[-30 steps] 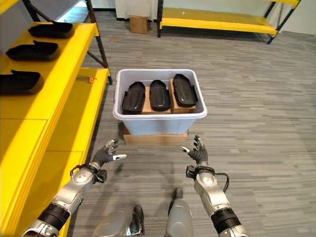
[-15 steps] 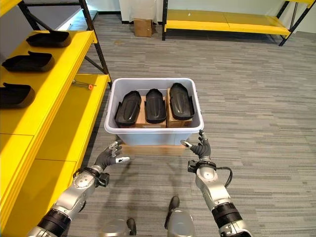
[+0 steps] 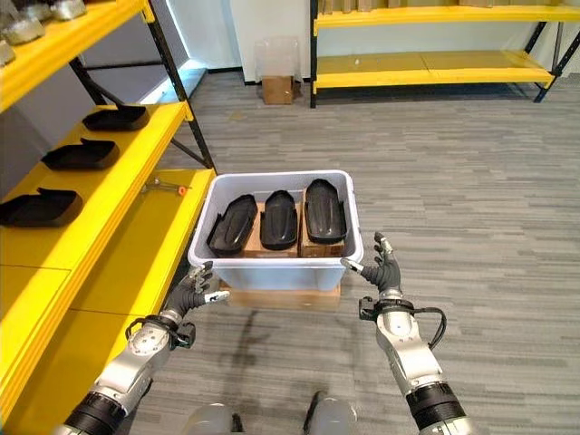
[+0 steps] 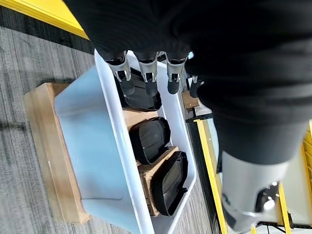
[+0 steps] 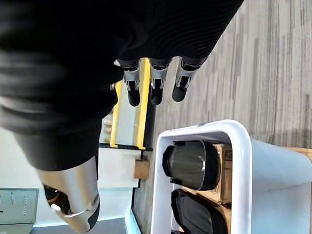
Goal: Move parts from the plastic box to the shelf.
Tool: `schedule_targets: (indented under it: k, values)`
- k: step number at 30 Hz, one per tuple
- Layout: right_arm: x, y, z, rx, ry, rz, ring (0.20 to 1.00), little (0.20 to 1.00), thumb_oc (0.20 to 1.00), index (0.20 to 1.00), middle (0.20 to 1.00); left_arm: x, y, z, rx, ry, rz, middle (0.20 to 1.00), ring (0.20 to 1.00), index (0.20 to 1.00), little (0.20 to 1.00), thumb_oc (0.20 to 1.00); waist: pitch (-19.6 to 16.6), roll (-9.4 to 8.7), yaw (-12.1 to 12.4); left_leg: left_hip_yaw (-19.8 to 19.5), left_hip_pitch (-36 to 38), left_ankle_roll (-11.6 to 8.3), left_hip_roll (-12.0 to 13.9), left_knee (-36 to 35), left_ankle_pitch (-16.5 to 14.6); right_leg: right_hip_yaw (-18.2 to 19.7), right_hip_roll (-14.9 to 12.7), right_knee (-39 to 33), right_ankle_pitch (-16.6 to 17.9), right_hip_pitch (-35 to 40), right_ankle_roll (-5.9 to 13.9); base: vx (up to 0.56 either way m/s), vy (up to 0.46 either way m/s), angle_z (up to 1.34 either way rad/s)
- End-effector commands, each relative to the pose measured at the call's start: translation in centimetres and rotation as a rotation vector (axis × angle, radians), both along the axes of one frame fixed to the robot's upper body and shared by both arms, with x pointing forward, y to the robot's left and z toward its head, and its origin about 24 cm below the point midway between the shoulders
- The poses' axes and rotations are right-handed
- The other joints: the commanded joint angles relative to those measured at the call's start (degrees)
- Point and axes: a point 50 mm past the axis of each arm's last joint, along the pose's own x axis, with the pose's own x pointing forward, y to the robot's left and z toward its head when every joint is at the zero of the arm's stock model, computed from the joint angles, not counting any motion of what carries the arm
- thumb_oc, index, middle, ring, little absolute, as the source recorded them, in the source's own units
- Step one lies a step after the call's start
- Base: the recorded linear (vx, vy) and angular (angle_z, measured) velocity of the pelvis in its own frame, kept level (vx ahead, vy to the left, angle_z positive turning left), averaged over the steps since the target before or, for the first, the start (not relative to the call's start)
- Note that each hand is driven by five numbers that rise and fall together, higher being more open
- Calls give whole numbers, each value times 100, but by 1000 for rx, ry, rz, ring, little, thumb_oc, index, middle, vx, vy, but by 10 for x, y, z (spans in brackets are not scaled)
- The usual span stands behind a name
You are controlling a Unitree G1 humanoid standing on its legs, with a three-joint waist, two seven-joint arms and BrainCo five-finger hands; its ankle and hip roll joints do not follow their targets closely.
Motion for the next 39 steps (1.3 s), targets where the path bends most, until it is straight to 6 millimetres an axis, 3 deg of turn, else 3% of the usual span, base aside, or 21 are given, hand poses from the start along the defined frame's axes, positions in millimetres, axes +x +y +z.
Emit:
schedule_targets:
  k: [1,3,5,7,8,14,15,16,24,25,27,29,30,32,35,39]
  values:
    - [3,4,14,-7,-87,25,1000,1000,1000,1000,1000,1,2,9,-25,-83,10,1000,1000,1000,1000,1000,143,173,63,-104,-120,-238,219,-1659,1390,484,306,-1007,553,936,407,316,272,-8]
    - [0,4,10,-14,-63,20,1000,1000,1000,1000,1000,-3,4,3,-27,-63,16,1000,1000,1000,1000,1000,169,200,108,-238,-265,-333,483,-2063,1788,559,281,-980,500,1064,414,278,256,-27]
    - [-3,4,6,-14,-41,30,1000,1000,1000,1000,1000,-9,8,-6,-40,-47,44,1000,1000,1000,1000,1000,210,205,92,-9,-323,-375,762,-2364,1859,466,158,-752,341,1172,418,271,293,-47]
    - [-3,4,5,-14,-41,30,1000,1000,1000,1000,1000,-9,8,-6,-40,-47,44,1000,1000,1000,1000,1000,228,186,88,-5,-295,-374,739,-2369,1853,464,133,-731,316,1190,427,130,178,-45]
    - [-4,5,4,-8,-39,49,1000,1000,1000,1000,1000,-10,13,-8,-35,-43,66,1000,1000,1000,1000,1000,205,233,114,-35,-172,-384,784,-2281,1789,416,98,-440,111,1189,443,177,275,-41]
    - [-4,5,3,-7,-40,49,1000,1000,1000,1000,1000,-10,13,-8,-34,-43,66,1000,1000,1000,1000,1000,206,238,117,-40,-161,-382,781,-2255,1775,416,97,-403,86,1185,441,103,150,-22]
    - [-5,5,-1,24,-21,11,1000,1000,1000,1000,1000,-7,7,-14,2,-12,3,1000,1000,1000,1000,1000,88,129,184,16,90,-121,415,-1681,1133,239,-86,-168,-32,1270,503,566,798,47]
    - [-5,7,-2,30,-22,4,1000,1000,1000,1000,1000,-4,6,-13,26,-23,-7,1000,1000,1000,1000,1000,51,37,276,-33,117,-8,230,-1561,950,202,-206,-194,20,1324,579,608,855,60]
    - [0,14,2,46,-56,-39,1000,1000,1000,1000,1000,3,13,-1,70,-53,-45,1000,1000,1000,1000,1000,-33,-212,634,-27,20,427,-207,-1437,536,120,-484,51,91,1380,865,130,205,0]
    - [3,20,8,13,-81,-27,1000,1000,1000,1000,1000,5,15,8,86,-105,-56,1000,1000,1000,1000,1000,-9,-339,733,0,4,627,-448,-1367,190,47,-545,648,173,1157,1048,117,172,-5]
    - [6,20,11,16,-102,-24,1000,1000,1000,1000,1000,6,17,17,83,-145,-47,1000,1000,1000,1000,1000,42,-376,724,63,79,711,-550,-1373,49,80,-432,555,387,867,1044,123,50,-14]
    - [7,18,13,17,-118,-16,1000,1000,1000,1000,1000,8,19,23,87,-170,-37,1000,1000,1000,1000,1000,100,-364,672,36,137,659,-528,-1383,41,160,-318,230,496,706,1009,17,-199,-6]
    - [10,17,20,36,-156,3,1000,1000,1000,1000,1000,13,18,35,94,-224,-21,1000,1000,1000,1000,1000,245,-404,590,91,157,574,-423,-1345,105,193,-371,-630,1097,278,1035,-67,-318,-10]
    - [15,19,26,51,-184,7,1000,1000,1000,1000,1000,17,19,46,103,-272,-18,1000,1000,1000,1000,1000,410,-456,557,59,158,566,-356,-1274,-4,336,-523,-663,1488,-35,1161,-106,-331,-9]
    - [25,13,34,37,-189,-9,1000,1000,1000,1000,1000,25,6,72,37,-425,-16,1000,1000,1000,1000,1000,644,-388,534,-75,-43,386,-189,-1069,45,318,-411,-986,1234,113,1064,0,-285,36]
    - [24,7,33,-6,-186,-32,1000,1000,1000,1000,1000,21,-2,85,-19,-507,-50,1000,1000,1000,1000,1000,635,-316,573,-141,27,296,-184,-1199,116,209,-357,-1161,1150,295,965,102,-56,21]
